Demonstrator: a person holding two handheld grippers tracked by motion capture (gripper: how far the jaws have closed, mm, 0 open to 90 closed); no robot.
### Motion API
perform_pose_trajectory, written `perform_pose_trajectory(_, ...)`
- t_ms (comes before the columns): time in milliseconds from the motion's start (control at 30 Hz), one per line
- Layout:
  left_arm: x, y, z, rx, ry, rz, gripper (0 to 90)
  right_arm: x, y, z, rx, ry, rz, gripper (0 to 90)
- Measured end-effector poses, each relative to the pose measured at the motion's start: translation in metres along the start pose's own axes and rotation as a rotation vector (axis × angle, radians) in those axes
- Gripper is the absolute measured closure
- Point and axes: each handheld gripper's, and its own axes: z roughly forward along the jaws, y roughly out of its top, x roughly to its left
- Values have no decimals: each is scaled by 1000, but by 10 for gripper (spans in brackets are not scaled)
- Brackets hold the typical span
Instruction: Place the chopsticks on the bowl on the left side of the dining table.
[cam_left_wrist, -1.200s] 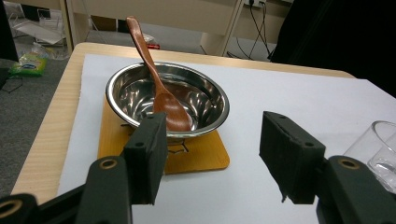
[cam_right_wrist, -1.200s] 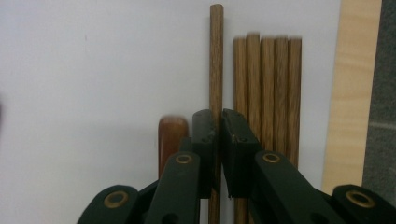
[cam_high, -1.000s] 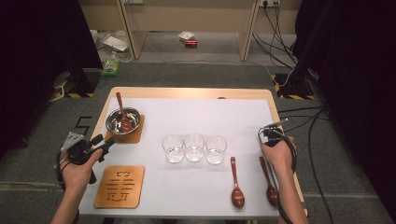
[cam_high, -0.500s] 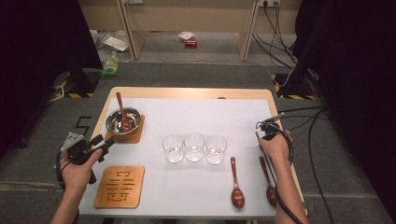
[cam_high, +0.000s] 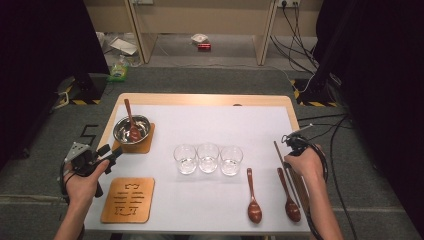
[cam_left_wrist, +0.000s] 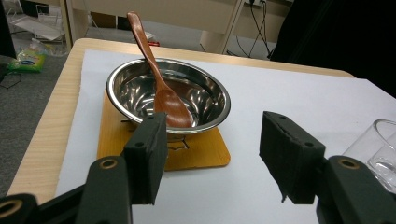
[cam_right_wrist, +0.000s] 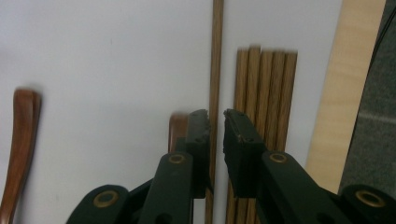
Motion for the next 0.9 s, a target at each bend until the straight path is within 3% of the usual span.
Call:
perform_pose_trajectory(167, 0, 0, 0, 1, 0, 1, 413, -1, -14, 2, 54, 10, -29, 811)
perform_pose_trajectory(333, 0, -1, 1, 6, 1, 1, 413, 0, -19, 7, 77, 9, -13, 811)
perform_pose_trajectory(900, 2, -1, 0, 4, 0, -6, 413, 3, -16, 20, 123, -12, -13, 819)
